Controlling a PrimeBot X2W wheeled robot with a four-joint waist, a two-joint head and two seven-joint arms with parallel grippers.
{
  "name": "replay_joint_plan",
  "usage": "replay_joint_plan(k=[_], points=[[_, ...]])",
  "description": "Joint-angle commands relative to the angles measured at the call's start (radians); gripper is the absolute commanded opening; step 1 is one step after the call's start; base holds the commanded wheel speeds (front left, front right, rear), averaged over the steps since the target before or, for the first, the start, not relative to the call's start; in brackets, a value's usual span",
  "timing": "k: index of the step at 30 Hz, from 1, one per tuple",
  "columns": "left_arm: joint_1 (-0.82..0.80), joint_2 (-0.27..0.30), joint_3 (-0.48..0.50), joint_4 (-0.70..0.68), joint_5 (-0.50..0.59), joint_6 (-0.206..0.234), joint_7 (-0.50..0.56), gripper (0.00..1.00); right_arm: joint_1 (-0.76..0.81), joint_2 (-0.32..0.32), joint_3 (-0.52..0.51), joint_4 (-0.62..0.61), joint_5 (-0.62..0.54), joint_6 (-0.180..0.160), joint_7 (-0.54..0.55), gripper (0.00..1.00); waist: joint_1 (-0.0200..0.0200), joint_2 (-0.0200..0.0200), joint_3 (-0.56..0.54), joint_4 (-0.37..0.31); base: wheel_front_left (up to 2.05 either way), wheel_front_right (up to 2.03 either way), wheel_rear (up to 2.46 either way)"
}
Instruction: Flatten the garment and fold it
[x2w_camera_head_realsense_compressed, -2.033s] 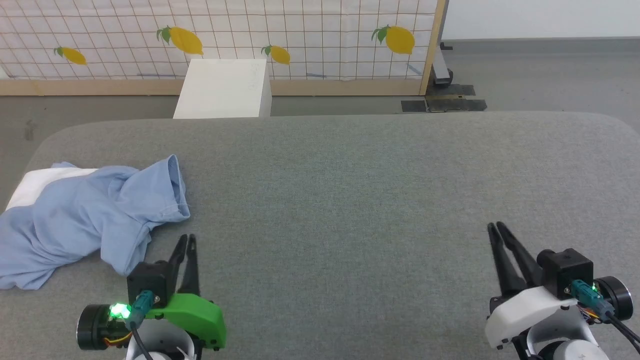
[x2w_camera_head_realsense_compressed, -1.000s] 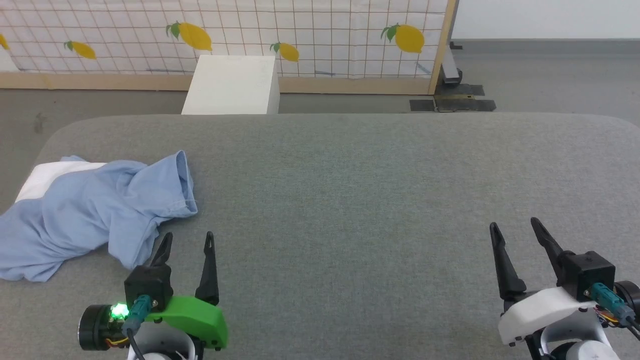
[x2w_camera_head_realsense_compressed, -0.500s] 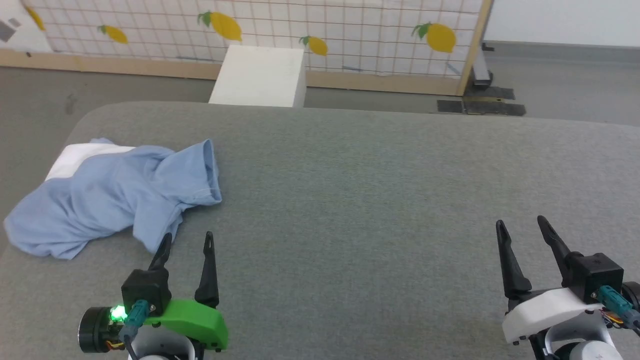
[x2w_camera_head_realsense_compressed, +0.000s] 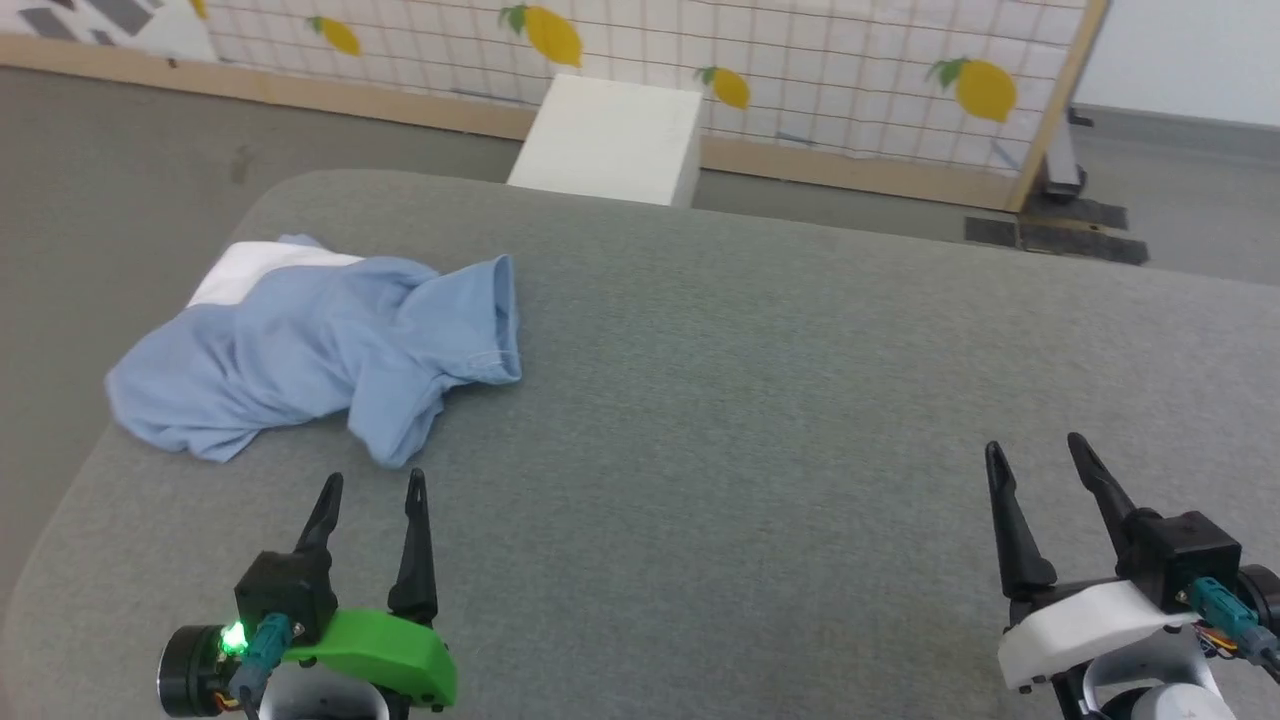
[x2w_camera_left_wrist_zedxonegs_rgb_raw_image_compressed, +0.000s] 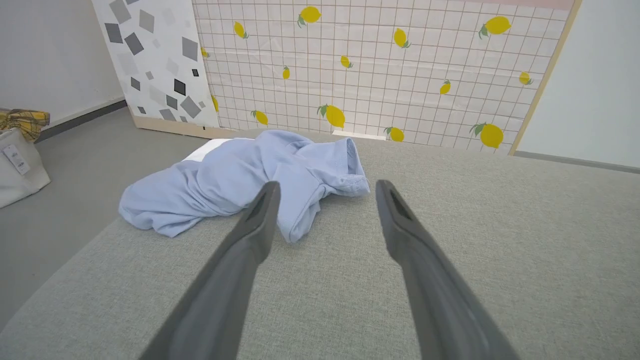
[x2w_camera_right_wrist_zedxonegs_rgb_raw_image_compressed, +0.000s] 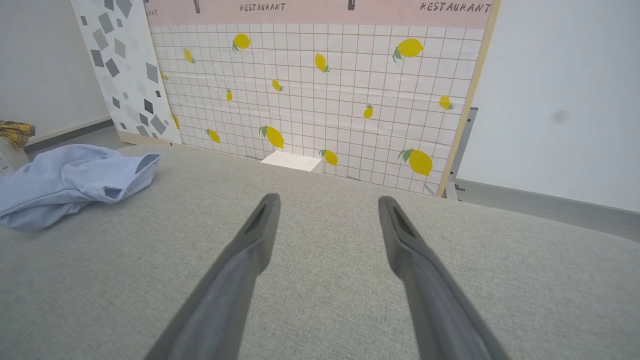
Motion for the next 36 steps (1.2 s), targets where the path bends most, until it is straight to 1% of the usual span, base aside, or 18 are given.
replay_joint_plan(k=[1, 21, 36], points=[[0.019, -0.003, -0.003, 0.0, -0.007, 0.003, -0.013, 1.0, 0.002, 0.001, 0.004, 0.005, 0.008, -0.001, -0.014, 1.0, 0.0, -0.0001, -0.002, 0.035, 0.0, 0.0, 0.0], [0.047, -0.003, 0.004, 0.0, -0.038, 0.003, -0.054, 1.0, 0.009, 0.001, 0.044, 0.032, 0.017, -0.001, -0.055, 1.0, 0.0, -0.0001, -0.009, 0.211, 0.0, 0.0, 0.0], [0.065, -0.004, 0.004, -0.004, -0.064, 0.011, -0.085, 1.0, 0.008, 0.001, 0.048, 0.047, 0.03, -0.001, -0.086, 1.0, 0.0, -0.0001, -0.008, 0.285, -0.03, -0.03, -0.03]])
